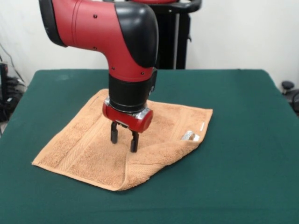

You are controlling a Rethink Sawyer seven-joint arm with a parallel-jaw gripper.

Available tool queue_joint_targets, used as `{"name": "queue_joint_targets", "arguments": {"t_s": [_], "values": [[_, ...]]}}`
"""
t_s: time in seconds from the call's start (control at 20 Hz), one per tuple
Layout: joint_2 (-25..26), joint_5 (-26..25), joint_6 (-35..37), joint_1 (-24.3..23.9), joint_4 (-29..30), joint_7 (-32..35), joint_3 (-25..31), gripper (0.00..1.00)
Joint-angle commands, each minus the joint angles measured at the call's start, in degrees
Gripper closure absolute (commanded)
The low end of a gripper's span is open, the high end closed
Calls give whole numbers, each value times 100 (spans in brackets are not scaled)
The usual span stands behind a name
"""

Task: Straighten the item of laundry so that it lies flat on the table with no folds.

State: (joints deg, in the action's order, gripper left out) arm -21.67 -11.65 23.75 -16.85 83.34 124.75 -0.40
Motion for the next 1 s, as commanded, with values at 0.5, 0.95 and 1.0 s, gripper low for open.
{"name": "queue_joint_targets", "arguments": {"t_s": [0.5,0.95,1.0], "values": [[-48,228,505,104,66,324,419,0],[-112,338,788,281,-94,493,305,0],[-80,351,776,290,-121,518,303,0]]}}
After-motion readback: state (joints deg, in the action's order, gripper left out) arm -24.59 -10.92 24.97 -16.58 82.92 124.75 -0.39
